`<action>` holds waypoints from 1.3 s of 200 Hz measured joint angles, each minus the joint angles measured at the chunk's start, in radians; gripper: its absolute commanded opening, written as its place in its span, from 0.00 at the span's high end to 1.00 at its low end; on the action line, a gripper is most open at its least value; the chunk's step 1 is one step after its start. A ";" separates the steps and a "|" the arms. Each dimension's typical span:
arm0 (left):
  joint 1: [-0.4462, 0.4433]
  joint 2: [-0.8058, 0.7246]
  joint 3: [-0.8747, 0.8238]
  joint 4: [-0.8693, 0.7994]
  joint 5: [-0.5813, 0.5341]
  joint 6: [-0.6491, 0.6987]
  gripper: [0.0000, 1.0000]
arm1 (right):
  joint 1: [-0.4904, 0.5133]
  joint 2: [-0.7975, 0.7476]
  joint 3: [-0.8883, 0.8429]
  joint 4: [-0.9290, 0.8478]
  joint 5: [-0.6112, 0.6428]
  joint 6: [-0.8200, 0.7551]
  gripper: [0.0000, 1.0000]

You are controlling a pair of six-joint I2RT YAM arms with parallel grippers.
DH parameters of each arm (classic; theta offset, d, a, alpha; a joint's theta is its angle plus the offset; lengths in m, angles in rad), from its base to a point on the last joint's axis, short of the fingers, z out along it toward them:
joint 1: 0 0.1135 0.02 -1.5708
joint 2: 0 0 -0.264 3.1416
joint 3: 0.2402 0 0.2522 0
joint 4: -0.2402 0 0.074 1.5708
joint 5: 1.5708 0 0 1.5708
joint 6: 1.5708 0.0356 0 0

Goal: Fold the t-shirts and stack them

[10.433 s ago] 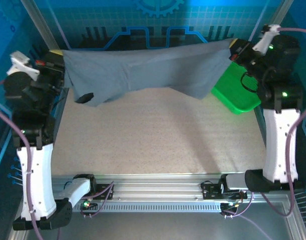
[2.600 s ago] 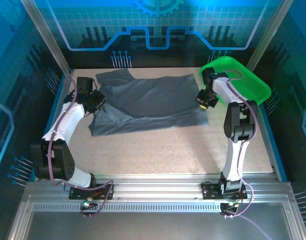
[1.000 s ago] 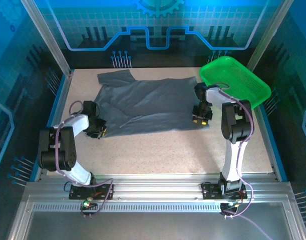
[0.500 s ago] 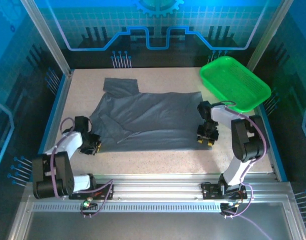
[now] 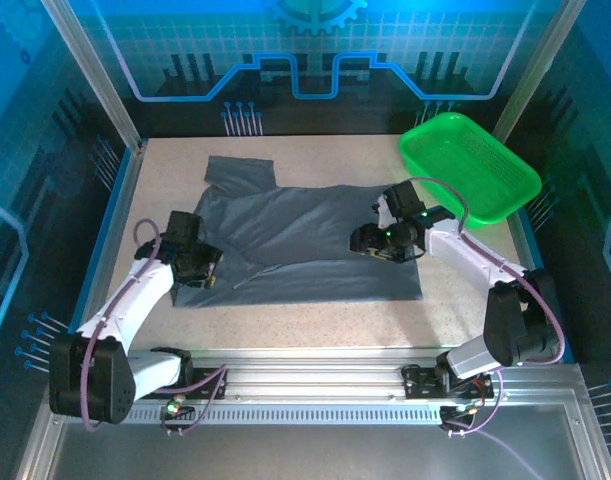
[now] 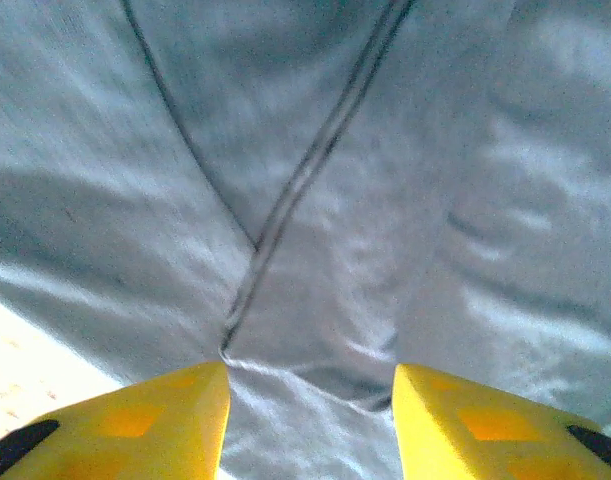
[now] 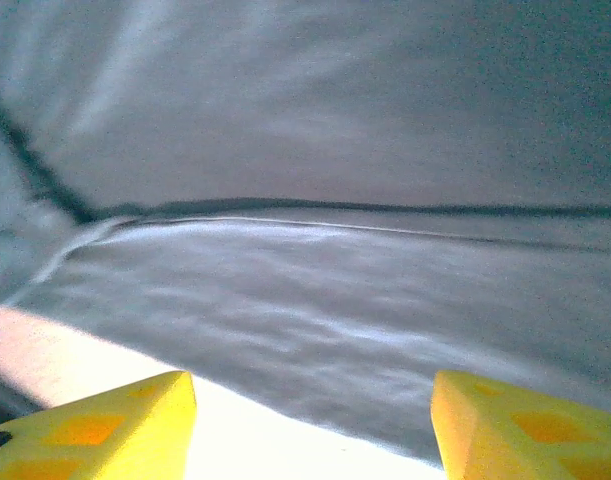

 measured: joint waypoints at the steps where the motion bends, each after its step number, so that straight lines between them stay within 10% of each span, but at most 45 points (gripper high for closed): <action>1: -0.003 0.000 -0.002 0.001 0.000 -0.004 0.51 | 0.003 0.000 0.002 0.005 -0.007 -0.001 0.36; 100: -0.111 0.190 -0.051 0.114 0.023 -0.251 0.52 | 0.031 0.018 0.029 0.080 -0.126 -0.008 0.36; 143: -0.119 0.250 -0.051 0.158 0.020 -0.276 0.75 | 0.031 0.018 0.034 0.078 -0.127 -0.008 0.36; 174: -0.120 0.275 -0.031 0.161 0.003 -0.259 1.00 | 0.031 0.018 0.039 0.073 -0.126 -0.008 0.37; 260: -0.171 0.461 0.301 0.093 -0.044 -0.016 1.00 | 0.019 0.030 0.051 0.068 -0.126 -0.003 0.38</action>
